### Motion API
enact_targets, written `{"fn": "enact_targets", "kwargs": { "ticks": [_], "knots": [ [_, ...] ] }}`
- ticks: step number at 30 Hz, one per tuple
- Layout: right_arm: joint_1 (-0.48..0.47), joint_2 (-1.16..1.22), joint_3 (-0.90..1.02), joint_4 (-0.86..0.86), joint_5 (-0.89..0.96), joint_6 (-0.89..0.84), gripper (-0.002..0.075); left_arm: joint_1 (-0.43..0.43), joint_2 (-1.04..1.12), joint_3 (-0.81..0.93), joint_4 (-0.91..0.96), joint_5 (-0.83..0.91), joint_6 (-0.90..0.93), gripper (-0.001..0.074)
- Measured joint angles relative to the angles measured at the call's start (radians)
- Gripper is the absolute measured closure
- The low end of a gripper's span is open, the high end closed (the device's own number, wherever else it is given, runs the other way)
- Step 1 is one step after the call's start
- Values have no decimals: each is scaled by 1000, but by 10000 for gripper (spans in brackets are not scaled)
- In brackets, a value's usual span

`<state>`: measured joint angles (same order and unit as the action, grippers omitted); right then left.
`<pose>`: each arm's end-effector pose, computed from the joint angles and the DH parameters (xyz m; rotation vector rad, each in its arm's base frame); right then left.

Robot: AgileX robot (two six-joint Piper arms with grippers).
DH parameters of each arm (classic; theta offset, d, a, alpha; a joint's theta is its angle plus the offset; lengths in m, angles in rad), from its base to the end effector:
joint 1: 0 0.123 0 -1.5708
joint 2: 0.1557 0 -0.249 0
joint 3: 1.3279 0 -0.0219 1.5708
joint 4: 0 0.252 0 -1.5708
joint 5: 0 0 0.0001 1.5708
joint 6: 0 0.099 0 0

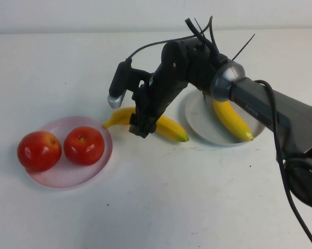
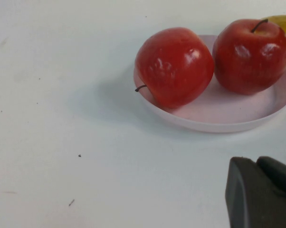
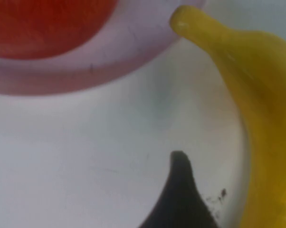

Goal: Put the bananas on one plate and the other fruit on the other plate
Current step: Put another type of fruit in the right plate

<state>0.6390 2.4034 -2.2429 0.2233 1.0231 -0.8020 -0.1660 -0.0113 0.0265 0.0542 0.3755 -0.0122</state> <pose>0.3951 0.3169 0.1773 -1.6730 2.0466 0.2372 0.0968 -0.0142 0.1692 0.1774 1.8659 -0.0694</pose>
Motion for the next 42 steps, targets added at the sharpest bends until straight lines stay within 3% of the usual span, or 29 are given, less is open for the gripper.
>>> {"fn": "enact_targets", "kwargs": {
  "ticks": [15, 42],
  "knots": [
    [-2, 29, -49, -117, -16, 83, 272, 0, 0, 0, 0, 0, 0, 734],
    [-54, 90, -126, -132, 18, 148, 272, 0, 0, 0, 0, 0, -2, 734]
  ]
}}
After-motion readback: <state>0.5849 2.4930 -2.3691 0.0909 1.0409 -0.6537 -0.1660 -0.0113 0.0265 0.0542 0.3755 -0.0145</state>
